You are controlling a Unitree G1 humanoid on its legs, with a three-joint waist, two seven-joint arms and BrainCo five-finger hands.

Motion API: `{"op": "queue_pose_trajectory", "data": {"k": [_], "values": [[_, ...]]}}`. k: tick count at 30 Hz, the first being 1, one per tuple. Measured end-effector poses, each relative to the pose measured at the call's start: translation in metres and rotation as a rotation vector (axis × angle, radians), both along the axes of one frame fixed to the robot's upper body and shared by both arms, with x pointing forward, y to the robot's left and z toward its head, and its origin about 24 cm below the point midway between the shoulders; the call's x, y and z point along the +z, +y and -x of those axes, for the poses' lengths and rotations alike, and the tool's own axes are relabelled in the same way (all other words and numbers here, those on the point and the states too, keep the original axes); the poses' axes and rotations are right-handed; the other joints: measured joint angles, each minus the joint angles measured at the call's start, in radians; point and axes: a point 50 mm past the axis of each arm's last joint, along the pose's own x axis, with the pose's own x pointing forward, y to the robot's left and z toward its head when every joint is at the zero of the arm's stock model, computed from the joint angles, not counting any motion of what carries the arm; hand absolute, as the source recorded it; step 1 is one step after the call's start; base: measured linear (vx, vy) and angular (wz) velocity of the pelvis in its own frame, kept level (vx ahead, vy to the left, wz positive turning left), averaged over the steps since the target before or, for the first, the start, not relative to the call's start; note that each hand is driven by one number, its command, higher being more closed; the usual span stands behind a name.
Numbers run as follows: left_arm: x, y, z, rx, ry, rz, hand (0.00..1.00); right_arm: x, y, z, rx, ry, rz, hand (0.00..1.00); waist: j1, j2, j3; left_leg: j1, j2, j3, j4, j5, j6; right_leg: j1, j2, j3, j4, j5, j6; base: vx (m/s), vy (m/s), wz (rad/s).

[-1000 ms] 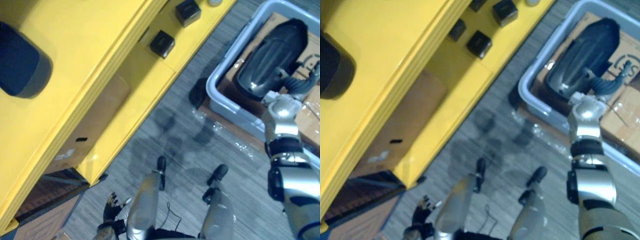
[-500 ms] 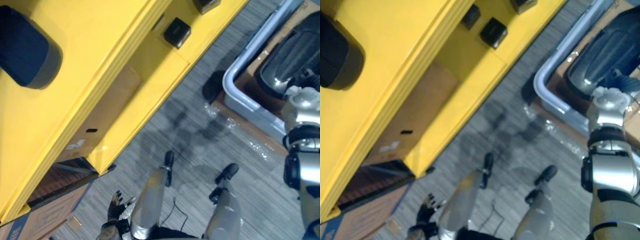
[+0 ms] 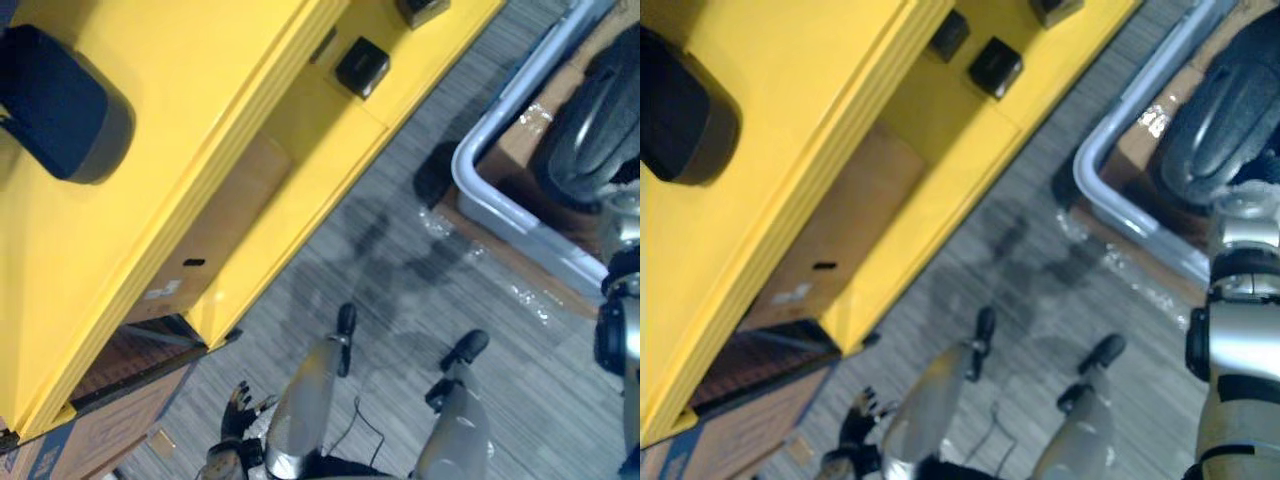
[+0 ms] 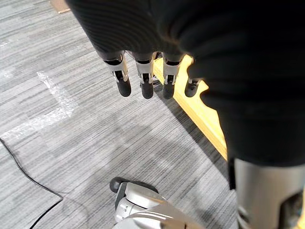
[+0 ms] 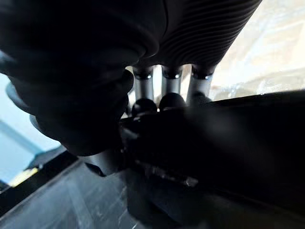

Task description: Walk over and take plastic housings, then place them on the shelf

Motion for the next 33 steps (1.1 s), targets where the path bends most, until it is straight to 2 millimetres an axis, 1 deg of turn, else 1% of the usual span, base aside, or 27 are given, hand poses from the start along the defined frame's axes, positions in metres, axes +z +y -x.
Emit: {"op": "queue_pose_trajectory", "data": {"k": [3, 6, 7, 8, 10, 11, 12, 13, 14, 15, 16, 18, 19, 20, 21, 23, 24, 26, 28, 30, 32, 33], "values": [[0.005, -0.001, -0.005, -0.002, -0.037, 0.0, 0.0, -0.001, 0.0, 0.0, 0.006, 0.042, 0.014, 1.0, 0.001, 0.0, 0.0, 0.018, -0.001, 0.0, -0.012, 0.005, 0.0, 0.014, -0.001, 0.0, 0.0, 0.0, -0.001, 0.0, 0.0, 0.0], [0.018, -0.003, -0.02, -0.023, -0.125, 0.005, 0.0, -0.003, 0.0, -0.001, 0.014, 0.089, 0.038, 1.0, 0.0, 0.0, 0.0, 0.038, -0.001, 0.001, -0.015, 0.005, 0.0, 0.032, 0.0, -0.001, -0.004, 0.0, -0.002, 0.0, 0.0, 0.0], [0.027, -0.005, -0.029, -0.031, -0.177, 0.016, 0.0, -0.002, 0.001, -0.001, 0.014, 0.1, 0.056, 1.0, 0.0, 0.0, 0.0, 0.044, -0.001, 0.003, -0.02, 0.006, 0.0, 0.037, 0.0, 0.0, -0.007, 0.002, -0.004, 0.0, 0.0, 0.0], [0.032, -0.006, -0.034, -0.037, -0.204, 0.022, 0.0, -0.001, 0.001, -0.001, 0.015, 0.104, 0.063, 1.0, -0.002, 0.0, 0.0, 0.049, -0.001, 0.004, -0.025, 0.008, 0.0, 0.039, 0.0, 0.0, -0.009, 0.004, -0.005, 0.0, 0.0, 0.0], [0.052, -0.014, -0.051, -0.093, -0.299, 0.062, 0.0, 0.003, 0.004, -0.004, 0.032, 0.125, 0.117, 1.0, -0.017, -0.001, 0.001, 0.059, 0.001, 0.005, -0.029, 0.01, 0.0, 0.054, 0.005, -0.001, -0.024, 0.012, -0.01, 0.01, -0.011, -0.03], [0.068, -0.024, -0.06, -0.149, -0.361, 0.091, 0.0, 0.008, 0.007, -0.005, 0.051, 0.117, 0.141, 1.0, -0.028, -0.003, 0.002, 0.071, 0.008, 0.009, -0.031, 0.01, 0.0, 0.071, 0.012, 0.0, -0.04, 0.02, -0.011, 0.02, -0.019, -0.1], [0.074, -0.028, -0.064, -0.174, -0.39, 0.105, 0.0, 0.011, 0.009, -0.006, 0.058, 0.108, 0.156, 1.0, -0.033, -0.004, 0.002, 0.078, 0.013, 0.012, -0.032, 0.01, 0.0, 0.076, 0.015, 0.001, -0.043, 0.021, -0.012, 0.03, -0.023, -0.14], [0.086, -0.034, -0.07, -0.213, -0.436, 0.127, 0.0, 0.017, 0.013, -0.008, 0.075, 0.09, 0.19, 1.0, -0.044, -0.006, 0.004, 0.096, 0.018, 0.022, -0.037, 0.01, -0.001, 0.089, 0.019, 0.003, -0.047, 0.022, -0.012, 0.02, -0.024, -0.14], [0.093, -0.036, -0.073, -0.229, -0.461, 0.137, 0.0, 0.021, 0.015, -0.009, 0.084, 0.079, 0.206, 1.0, -0.047, -0.009, 0.005, 0.106, 0.02, 0.025, -0.042, 0.01, -0.001, 0.095, 0.021, 0.006, -0.048, 0.022, -0.013, 0.02, -0.041, -0.2], [0.105, -0.039, -0.078, -0.262, -0.499, 0.15, 0.0, 0.025, 0.019, -0.009, 0.095, 0.07, 0.248, 1.0, -0.054, -0.014, 0.005, 0.126, 0.028, 0.031, -0.046, 0.007, -0.004, 0.11, 0.029, 0.012, -0.054, 0.024, -0.015, 0.03, -0.049, -0.21], [0.116, -0.039, -0.082, -0.294, -0.537, 0.148, 0.0, 0.026, 0.022, -0.009, 0.107, 0.065, 0.279, 1.0, -0.065, -0.022, 0.004, 0.141, 0.036, 0.034, -0.047, 0.004, -0.009, 0.126, 0.039, 0.015, -0.062, 0.025, -0.017, 0.03, -0.049, -0.19], [0.128, -0.038, -0.089, -0.347, -0.564, 0.135, 0.0, 0.026, 0.026, -0.01, 0.124, 0.059, 0.309, 1.0, -0.071, -0.039, 0.0, 0.161, 0.05, 0.044, -0.052, 0.001, -0.014, 0.139, 0.055, 0.026, -0.075, 0.031, -0.025, 0.01, -0.051, -0.26], [0.134, -0.036, -0.094, -0.384, -0.566, 0.118, 0.0, 0.023, 0.032, -0.011, 0.144, 0.062, 0.339, 1.0, -0.073, -0.065, -0.014, 0.176, 0.057, 0.057, -0.063, 0.0, -0.015, 0.141, 0.065, 0.038, -0.082, 0.032, -0.026, 0.01, -0.074, -0.35], [0.14, -0.036, -0.098, -0.416, -0.568, 0.106, 0.0, 0.017, 0.041, -0.013, 0.173, 0.06, 0.358, 1.0, -0.086, -0.089, -0.032, 0.184, 0.065, 0.061, -0.067, 0.0, -0.016, 0.148, 0.074, 0.041, -0.088, 0.032, -0.026, 0.03, -0.067, -0.26], [0.141, -0.036, -0.101, -0.43, -0.565, 0.103, 0.0, 0.014, 0.045, -0.014, 0.187, 0.059, 0.36, 1.0, -0.095, -0.099, -0.036, 0.195, 0.069, 0.061, -0.069, -0.001, -0.018, 0.16, 0.079, 0.04, -0.097, 0.033, -0.028, 0.02, -0.062, -0.16], [0.146, -0.042, -0.108, -0.501, -0.54, 0.103, 0.0, -0.008, 0.06, -0.017, 0.243, 0.07, 0.355, 1.0, -0.109, -0.15, -0.088, 0.226, 0.086, 0.083, -0.082, -0.007, -0.027, 0.181, 0.099, 0.055, -0.122, 0.035, -0.033, 0.02, -0.057, -0.26], [0.147, -0.044, -0.11, -0.515, -0.533, 0.106, 0.0, -0.012, 0.063, -0.017, 0.257, 0.07, 0.353, 1.0, -0.113, -0.158, -0.101, 0.231, 0.089, 0.084, -0.083, -0.009, -0.03, 0.187, 0.103, 0.056, -0.127, 0.033, -0.035, 0.05, -0.05, -0.23], [0.153, -0.052, -0.119, -0.57, -0.513, 0.12, 0.0, -0.025, 0.075, -0.015, 0.303, 0.079, 0.389, 1.0, -0.127, -0.183, -0.147, 0.263, 0.1, 0.096, -0.1, -0.012, -0.038, 0.212, 0.117, 0.059, -0.147, 0.036, -0.039, 0.04, -0.048, -0.16], [0.157, -0.059, -0.124, -0.599, -0.501, 0.129, 0.0, -0.032, 0.082, -0.012, 0.327, 0.081, 0.416, 1.0, -0.133, -0.191, -0.188, 0.275, 0.106, 0.108, -0.109, -0.011, -0.043, 0.213, 0.125, 0.064, -0.152, 0.035, -0.041, 0.05, -0.044, -0.15], [0.161, -0.066, -0.13, -0.62, -0.49, 0.14, 0.0, -0.034, 0.092, -0.013, 0.359, 0.059, 0.445, 1.0, -0.15, -0.191, -0.2, 0.311, 0.107, 0.111, -0.129, -0.008, -0.048, 0.241, 0.128, 0.071, -0.159, 0.035, -0.042, 0.04, -0.02, -0.11], [0.166, -0.075, -0.139, -0.585, -0.486, 0.171, 0.0, -0.034, 0.108, -0.01, 0.415, 0.0, 0.497, 1.0, -0.161, -0.198, -0.234, 0.325, 0.112, 0.127, -0.14, -0.009, -0.051, 0.244, 0.134, 0.086, -0.17, 0.037, -0.043, 0.03, -0.008, -0.18], [0.168, -0.077, -0.142, -0.574, -0.488, 0.168, 0.0, -0.032, 0.113, -0.009, 0.432, -0.026, 0.506, 1.0, -0.164, -0.201, -0.236, 0.332, 0.115, 0.136, -0.143, -0.009, -0.051, 0.246, 0.137, 0.089, -0.17, 0.037, -0.043, 0.02, -0.018, -0.18]]}}
